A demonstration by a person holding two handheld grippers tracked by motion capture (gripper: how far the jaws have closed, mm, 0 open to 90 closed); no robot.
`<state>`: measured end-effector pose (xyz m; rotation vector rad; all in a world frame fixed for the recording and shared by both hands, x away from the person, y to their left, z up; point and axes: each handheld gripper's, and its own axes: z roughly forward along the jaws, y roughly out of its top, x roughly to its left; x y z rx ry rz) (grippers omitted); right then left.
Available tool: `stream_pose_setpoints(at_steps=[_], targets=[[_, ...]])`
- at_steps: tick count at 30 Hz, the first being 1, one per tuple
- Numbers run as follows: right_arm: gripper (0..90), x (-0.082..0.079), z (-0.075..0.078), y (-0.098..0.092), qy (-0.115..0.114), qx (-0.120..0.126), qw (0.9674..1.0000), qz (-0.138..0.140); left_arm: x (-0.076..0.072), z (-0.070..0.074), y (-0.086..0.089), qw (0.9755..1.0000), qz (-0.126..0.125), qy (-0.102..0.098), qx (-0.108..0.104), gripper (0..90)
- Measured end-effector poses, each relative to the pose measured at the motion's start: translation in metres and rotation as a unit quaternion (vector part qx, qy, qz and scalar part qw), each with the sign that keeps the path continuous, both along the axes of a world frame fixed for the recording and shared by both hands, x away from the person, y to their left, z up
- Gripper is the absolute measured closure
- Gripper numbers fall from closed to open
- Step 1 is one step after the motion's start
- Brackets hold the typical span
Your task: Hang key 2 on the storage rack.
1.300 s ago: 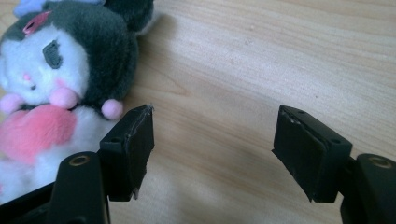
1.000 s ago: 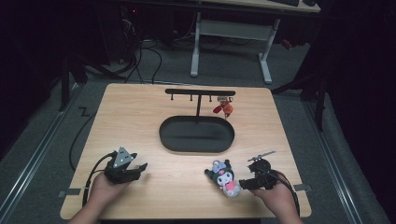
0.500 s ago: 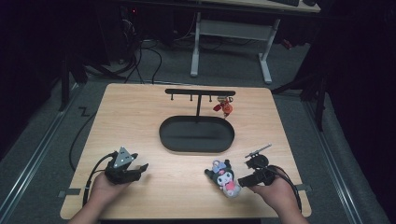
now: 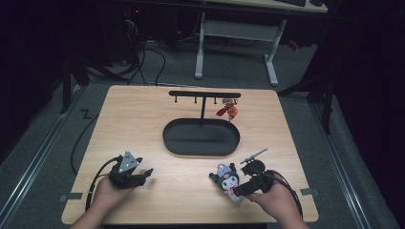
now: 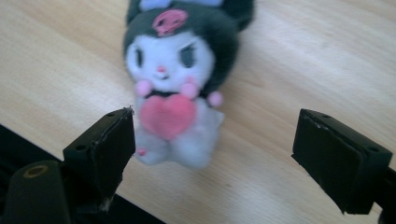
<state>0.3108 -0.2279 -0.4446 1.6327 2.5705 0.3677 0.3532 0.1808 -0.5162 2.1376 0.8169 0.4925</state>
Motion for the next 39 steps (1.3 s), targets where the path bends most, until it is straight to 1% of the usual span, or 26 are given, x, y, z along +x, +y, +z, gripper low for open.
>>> stream_pose_setpoints(at_steps=[1, 5, 6, 7, 8, 9, 15, 18, 20, 21, 22, 24, 25, 26, 27, 28, 30, 32, 34, 35, 36, 37, 38, 39], targets=[[12.5, -0.001, -0.001, 0.004, 0.005, -0.002, 1.0, 0.004, 0.0, 0.0, 0.0, 1.0, 0.0, 0.0, 0.0, 40.0], [12.6, -0.003, -0.01, 0.016, 0.008, -0.005, 0.9997, 0.021, 0.0, 0.0, 0.0, 1.0, -0.001, 0.0, 0.002, 39.9], [13.0, -0.004, -0.011, 0.018, 0.012, -0.005, 0.9998, 0.018, 0.0, 0.0, -0.001, 1.0, -0.001, -0.001, 0.001, 39.9], [13.3, -0.004, -0.014, 0.021, 0.013, -0.006, 0.9996, 0.024, 0.0, 0.0, 0.0, 1.0, -0.001, 0.0, 0.002, 39.9], [13.5, -0.004, -0.016, 0.023, 0.016, -0.009, 0.9996, 0.022, 0.0, 0.0, -0.001, 1.0, -0.002, 0.0, 0.002, 39.9], [14.2, -0.005, -0.02, 0.025, 0.017, -0.005, 0.9996, 0.02, 0.0, 0.0, -0.001, 1.0, -0.002, 0.0, 0.002, 39.9], [15.4, -0.004, -0.036, 0.031, 0.03, -0.014, 0.9992, 0.022, -0.001, 0.0, -0.001, 1.0, -0.004, 0.001, 0.003, 39.9], [16.1, -0.004, -0.042, 0.031, 0.03, -0.017, 0.9992, 0.02, -0.001, 0.0, -0.001, 1.0, -0.005, 0.002, 0.004, 39.9], [18.5, -0.003, -0.045, 0.031, 0.03, -0.023, 0.999, 0.022, -0.001, -0.001, -0.001, 1.0, -0.005, 0.003, 0.004, 39.9], [21.2, -0.003, -0.046, 0.031, 0.027, -0.027, 0.9991, 0.021, -0.001, -0.001, -0.001, 1.0, -0.005, 0.003, 0.004, 39.9], [23.3, -0.003, -0.047, 0.031, 0.024, -0.024, 0.9992, 0.02, -0.001, -0.001, -0.002, 1.0, -0.005, 0.002, 0.004, 39.9], [27.8, -0.004, -0.046, 0.03, 0.019, -0.031, 0.9991, 0.019, -0.001, -0.001, -0.002, 1.0, -0.005, 0.002, 0.004, 39.9], [31.0, -0.003, -0.046, 0.029, 0.014, -0.032, 0.9991, 0.023, -0.001, -0.001, -0.002, 1.0, -0.005, 0.002, 0.004, 39.9], [34.6, -0.004, -0.045, 0.029, 0.013, -0.033, 0.9992, 0.018, -0.001, -0.001, -0.002, 1.0, -0.005, 0.002, 0.004, 39.9], [37.5, -0.003, -0.045, 0.028, 0.013, -0.033, 0.9992, 0.019, -0.001, -0.001, -0.002, 1.0, -0.005, 0.002, 0.004, 39.9], [40.5, -0.004, -0.044, 0.028, 0.012, -0.027, 0.9994, 0.018, -0.001, -0.001, -0.002, 1.0, -0.005, 0.002, 0.004, 39.9], [44.9, -0.004, -0.043, 0.027, 0.007, -0.029, 0.9994, 0.017, -0.001, -0.001, -0.002, 1.0, -0.005, 0.001, 0.003, 39.8], [46.0, -0.004, -0.042, 0.027, 0.004, -0.029, 0.9993, 0.024, -0.001, 0.0, -0.002, 1.0, -0.006, 0.002, 0.004, 39.7], [46.8, -0.004, -0.04, 0.027, 0.01, -0.026, 0.9995, 0.017, -0.001, 0.0, -0.002, 1.0, -0.006, 0.002, 0.004, 39.5], [47.0, -0.004, -0.039, 0.027, 0.007, -0.027, 0.9993, 0.024, -0.001, 0.0, -0.002, 1.0, -0.006, 0.0, 0.003, 39.5], [47.1, -0.004, -0.037, 0.027, 0.008, -0.026, 0.9994, 0.02, -0.001, 0.0, -0.002, 1.0, -0.007, 0.0, 0.002, 39.3], [47.2, -0.004, -0.036, 0.027, 0.006, -0.025, 0.9994, 0.024, -0.001, 0.0, -0.002, 1.0, -0.006, -0.001, 0.002, 39.3], [47.3, -0.005, -0.034, 0.027, 0.01, -0.02, 0.9997, 0.012, -0.001, 0.0, -0.002, 1.0, -0.006, 0.0, 0.001, 39.1], [47.4, -0.003, -0.032, 0.025, 0.001, -0.026, 0.9993, 0.028, -0.001, 0.0, -0.002, 1.0, -0.007, 0.0, 0.001, 38.9]])
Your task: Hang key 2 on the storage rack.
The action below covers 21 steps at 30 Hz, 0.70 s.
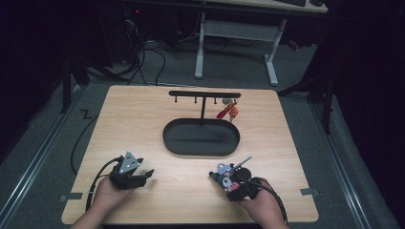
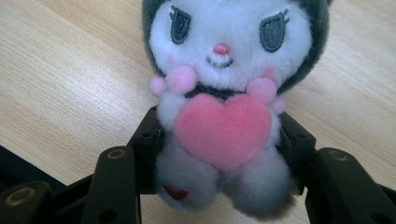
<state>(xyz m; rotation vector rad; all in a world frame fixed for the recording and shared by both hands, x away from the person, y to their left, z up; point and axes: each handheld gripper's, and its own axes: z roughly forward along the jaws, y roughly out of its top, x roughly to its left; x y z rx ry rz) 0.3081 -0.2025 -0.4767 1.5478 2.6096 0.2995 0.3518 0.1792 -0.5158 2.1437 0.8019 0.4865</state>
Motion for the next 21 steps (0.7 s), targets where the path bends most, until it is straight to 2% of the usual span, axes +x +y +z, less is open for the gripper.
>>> stream_pose_setpoints(at_steps=[1, 8, 15, 18, 21], targets=[[47.3, 0.0, 0.001, 0.0, 0.003, 0.005, 0.9999, -0.009, 0.0, 0.0, 0.0, 1.0, 0.0, 0.0, 0.0, 38.8], [47.4, 0.003, 0.014, -0.003, 0.0, 0.018, 0.9997, -0.013, -0.001, 0.001, 0.0, 1.0, -0.002, -0.005, -0.008, 34.7], [47.4, 0.011, 0.03, -0.006, -0.006, 0.027, 0.9995, -0.018, 0.0, 0.004, 0.004, 0.9994, -0.002, 0.0, -0.034, 27.1], [47.4, 0.015, 0.035, -0.007, -0.007, 0.029, 0.9993, -0.021, 0.0, 0.005, 0.005, 0.9993, -0.003, 0.0, -0.037, 24.7], [47.4, 0.019, 0.039, -0.006, -0.007, 0.036, 0.9991, -0.023, -0.001, 0.003, 0.004, 0.9995, -0.003, -0.01, -0.031, 23.3]])
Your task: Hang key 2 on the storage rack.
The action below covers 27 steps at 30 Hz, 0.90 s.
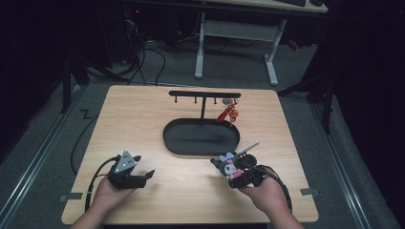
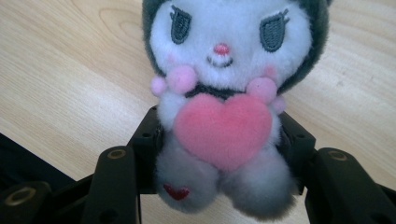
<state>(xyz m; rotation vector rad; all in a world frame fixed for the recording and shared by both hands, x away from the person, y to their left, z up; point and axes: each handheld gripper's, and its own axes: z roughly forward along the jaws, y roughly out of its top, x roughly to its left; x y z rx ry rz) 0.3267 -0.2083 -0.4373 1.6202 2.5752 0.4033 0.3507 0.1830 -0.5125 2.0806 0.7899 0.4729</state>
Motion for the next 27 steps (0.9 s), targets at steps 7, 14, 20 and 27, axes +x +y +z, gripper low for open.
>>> stream_pose_setpoints(at_steps=[7, 14, 20, 27], targets=[[47.4, 0.009, 0.014, 0.0, -0.008, -0.004, 1.0, -0.002, 0.0, -0.001, -0.001, 1.0, 0.0, -0.006, 0.006, 21.6], [47.4, 0.018, 0.024, 0.002, -0.014, -0.003, 0.9999, -0.001, -0.001, -0.001, -0.001, 0.9999, -0.002, -0.007, 0.009, 20.9], [47.4, 0.026, 0.034, 0.006, -0.023, 0.0, 0.9997, -0.006, 0.0, -0.002, -0.001, 0.9999, -0.002, -0.005, 0.013, 20.0], [47.4, 0.037, 0.046, 0.007, -0.029, 0.003, 0.9995, -0.009, -0.001, -0.002, -0.001, 0.9999, -0.002, -0.005, 0.013, 19.9]])
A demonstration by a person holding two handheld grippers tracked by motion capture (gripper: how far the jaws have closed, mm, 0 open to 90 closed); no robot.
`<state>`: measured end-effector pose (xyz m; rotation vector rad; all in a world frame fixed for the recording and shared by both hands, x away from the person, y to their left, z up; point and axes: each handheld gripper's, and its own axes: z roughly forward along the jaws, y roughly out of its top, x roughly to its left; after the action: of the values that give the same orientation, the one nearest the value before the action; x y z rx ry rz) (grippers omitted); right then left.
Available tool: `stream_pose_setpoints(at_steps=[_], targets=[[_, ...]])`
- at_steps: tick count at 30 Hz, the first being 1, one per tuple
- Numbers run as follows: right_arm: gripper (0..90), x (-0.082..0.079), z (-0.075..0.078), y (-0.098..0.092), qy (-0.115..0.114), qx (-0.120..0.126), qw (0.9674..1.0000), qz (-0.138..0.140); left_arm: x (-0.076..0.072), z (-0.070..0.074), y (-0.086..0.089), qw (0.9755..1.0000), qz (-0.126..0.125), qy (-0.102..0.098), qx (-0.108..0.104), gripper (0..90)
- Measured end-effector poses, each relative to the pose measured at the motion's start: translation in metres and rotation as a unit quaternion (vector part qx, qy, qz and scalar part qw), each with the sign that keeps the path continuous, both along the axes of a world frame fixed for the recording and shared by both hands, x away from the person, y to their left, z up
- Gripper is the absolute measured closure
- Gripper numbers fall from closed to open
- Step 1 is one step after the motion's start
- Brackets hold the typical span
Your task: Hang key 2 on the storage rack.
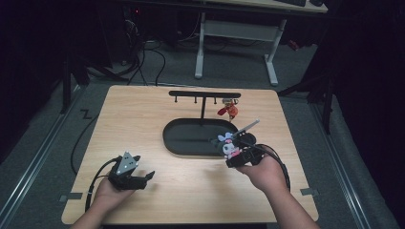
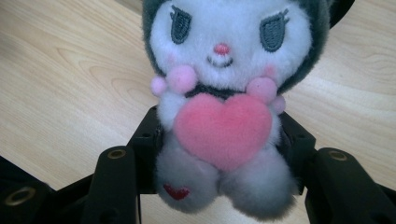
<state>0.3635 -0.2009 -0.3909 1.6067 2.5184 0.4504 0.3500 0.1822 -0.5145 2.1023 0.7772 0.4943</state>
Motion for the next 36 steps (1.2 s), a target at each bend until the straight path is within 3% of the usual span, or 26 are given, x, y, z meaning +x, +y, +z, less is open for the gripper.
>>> stream_pose_setpoints(at_steps=[36], targets=[[47.4, 0.044, 0.041, 0.016, -0.022, 0.001, 0.9998, -0.001, 0.0, -0.002, -0.001, 0.9999, -0.011, 0.005, 0.005, 20.4]])
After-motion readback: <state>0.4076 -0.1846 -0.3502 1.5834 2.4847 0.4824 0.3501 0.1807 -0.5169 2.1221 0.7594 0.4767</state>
